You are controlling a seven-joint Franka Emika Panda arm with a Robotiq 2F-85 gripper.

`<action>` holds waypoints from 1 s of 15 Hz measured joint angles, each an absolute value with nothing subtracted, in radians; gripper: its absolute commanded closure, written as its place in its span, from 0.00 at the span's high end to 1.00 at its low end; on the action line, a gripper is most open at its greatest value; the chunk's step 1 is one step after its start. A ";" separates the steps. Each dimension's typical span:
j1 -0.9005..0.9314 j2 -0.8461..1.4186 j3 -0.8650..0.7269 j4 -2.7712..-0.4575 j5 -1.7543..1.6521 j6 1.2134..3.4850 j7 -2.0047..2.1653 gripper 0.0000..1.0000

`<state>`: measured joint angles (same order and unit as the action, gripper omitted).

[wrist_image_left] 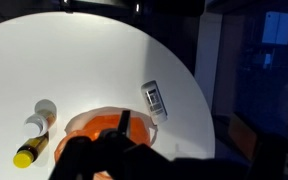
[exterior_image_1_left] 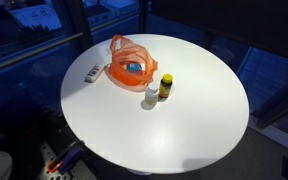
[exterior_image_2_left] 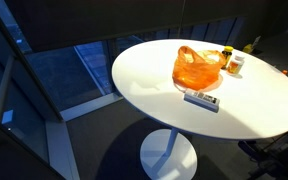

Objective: Pick up the white bottle on the left side of the table and put it in the orange plastic bag.

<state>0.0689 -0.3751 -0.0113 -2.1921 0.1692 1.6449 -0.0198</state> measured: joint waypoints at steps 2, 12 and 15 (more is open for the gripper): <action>0.068 -0.369 0.002 -2.192 0.169 1.654 -0.001 1.00; 0.070 -0.329 0.100 -2.278 0.165 1.838 0.117 1.00; 0.077 -0.318 0.119 -2.337 0.164 1.939 0.117 1.00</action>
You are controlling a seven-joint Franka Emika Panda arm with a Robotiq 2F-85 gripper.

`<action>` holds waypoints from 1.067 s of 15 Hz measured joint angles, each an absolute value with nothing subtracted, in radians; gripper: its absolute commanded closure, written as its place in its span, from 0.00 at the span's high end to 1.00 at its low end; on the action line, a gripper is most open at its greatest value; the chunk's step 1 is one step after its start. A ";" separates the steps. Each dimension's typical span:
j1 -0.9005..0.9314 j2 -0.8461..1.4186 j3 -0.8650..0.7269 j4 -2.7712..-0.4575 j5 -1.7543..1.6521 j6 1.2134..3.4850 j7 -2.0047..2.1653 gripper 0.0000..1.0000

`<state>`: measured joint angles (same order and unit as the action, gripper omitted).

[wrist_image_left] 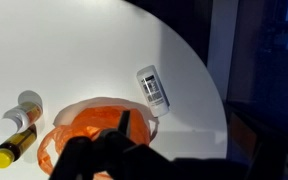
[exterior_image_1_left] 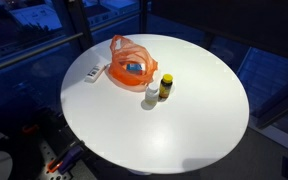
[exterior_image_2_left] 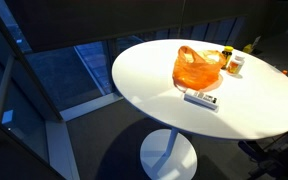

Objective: Pick up the white bottle on the left side of the table and put it in the orange plastic bag.

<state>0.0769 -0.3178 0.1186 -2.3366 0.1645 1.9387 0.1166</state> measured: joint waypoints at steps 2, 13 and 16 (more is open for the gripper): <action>0.085 -0.309 0.127 -2.374 0.164 2.003 0.115 1.00; 0.114 -0.189 0.158 -2.465 0.112 2.284 0.119 1.00; 0.115 -0.135 0.171 -2.465 0.054 2.316 0.145 1.00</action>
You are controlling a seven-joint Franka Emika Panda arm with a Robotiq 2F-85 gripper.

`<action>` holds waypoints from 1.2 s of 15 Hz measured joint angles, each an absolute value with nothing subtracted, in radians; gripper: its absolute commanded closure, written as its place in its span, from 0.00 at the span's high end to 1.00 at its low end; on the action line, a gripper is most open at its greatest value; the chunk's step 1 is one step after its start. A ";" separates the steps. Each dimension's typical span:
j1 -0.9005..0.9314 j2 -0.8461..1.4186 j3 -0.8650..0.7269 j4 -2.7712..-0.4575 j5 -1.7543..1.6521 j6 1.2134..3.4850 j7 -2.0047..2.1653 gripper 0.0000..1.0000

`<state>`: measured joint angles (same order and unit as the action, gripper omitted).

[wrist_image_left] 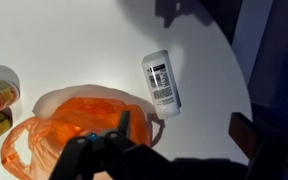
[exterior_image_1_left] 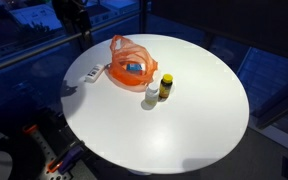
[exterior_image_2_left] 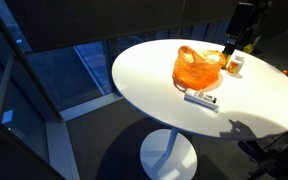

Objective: Pick up the white bottle on the left side of the table and put it in the orange plastic bag.

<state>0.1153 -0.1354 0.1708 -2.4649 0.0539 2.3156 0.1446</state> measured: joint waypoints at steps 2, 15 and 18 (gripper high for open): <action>0.117 -0.101 0.177 -2.465 0.013 2.329 0.172 1.00; 0.122 -0.057 0.179 -2.463 -0.016 2.334 0.193 1.00; 0.128 -0.041 0.179 -2.466 -0.016 2.361 0.193 1.00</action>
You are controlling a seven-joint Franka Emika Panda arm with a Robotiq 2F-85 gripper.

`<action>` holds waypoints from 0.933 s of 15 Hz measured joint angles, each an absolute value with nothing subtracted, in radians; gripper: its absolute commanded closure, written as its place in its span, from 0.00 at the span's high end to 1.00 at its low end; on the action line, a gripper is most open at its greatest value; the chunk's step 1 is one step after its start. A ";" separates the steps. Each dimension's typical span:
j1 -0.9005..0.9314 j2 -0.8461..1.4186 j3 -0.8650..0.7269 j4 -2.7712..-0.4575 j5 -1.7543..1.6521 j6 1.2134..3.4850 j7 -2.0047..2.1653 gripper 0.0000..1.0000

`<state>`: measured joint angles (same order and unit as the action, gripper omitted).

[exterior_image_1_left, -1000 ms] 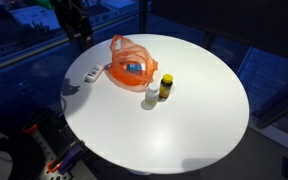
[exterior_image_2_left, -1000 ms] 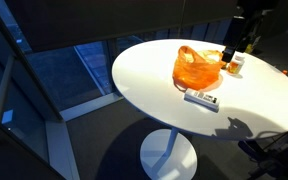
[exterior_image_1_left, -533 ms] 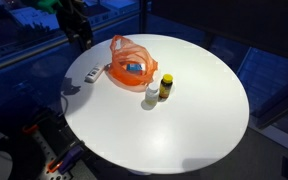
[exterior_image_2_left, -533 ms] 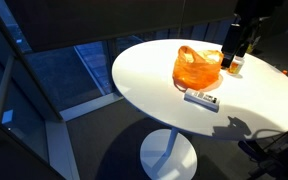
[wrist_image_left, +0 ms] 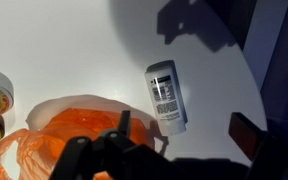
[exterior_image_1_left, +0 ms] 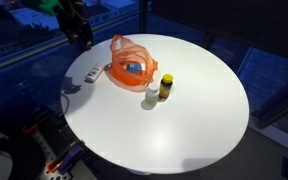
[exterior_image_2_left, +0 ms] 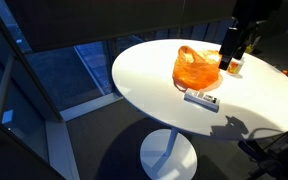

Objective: Pick up the white bottle on the left side of the table and put it in the orange plastic bag.

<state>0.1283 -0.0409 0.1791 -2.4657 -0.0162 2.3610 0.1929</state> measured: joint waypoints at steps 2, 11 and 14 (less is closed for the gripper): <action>0.138 -0.018 0.179 -2.467 -0.016 2.402 0.193 1.00; 0.190 0.149 0.179 -2.475 -0.016 2.643 0.206 1.00; 0.194 0.197 0.169 -2.474 -0.016 2.693 0.214 1.00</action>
<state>0.1944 0.1974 0.1693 -2.4741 -0.0164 2.6933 0.2143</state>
